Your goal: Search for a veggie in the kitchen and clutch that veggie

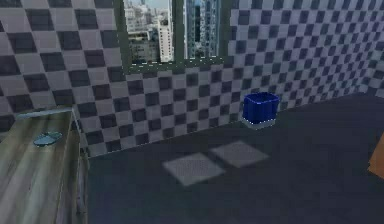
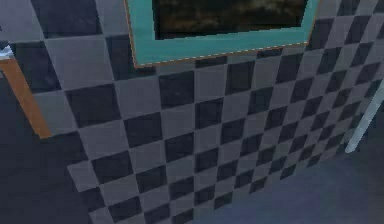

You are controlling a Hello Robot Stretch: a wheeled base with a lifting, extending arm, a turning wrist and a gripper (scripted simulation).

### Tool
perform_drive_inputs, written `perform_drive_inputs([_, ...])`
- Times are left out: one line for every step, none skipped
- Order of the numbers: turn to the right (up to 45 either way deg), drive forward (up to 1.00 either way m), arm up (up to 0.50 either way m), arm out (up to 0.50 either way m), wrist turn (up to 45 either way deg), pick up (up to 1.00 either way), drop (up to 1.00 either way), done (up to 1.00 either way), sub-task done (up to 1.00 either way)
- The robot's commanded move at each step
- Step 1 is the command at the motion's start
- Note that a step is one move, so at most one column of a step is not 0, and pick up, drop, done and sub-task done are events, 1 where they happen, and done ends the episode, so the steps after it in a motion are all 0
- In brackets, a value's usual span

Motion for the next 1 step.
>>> perform_drive_inputs([-21.0,0.00,0.00,0.00,0.0,0.00,0.00,0.00,0.00])
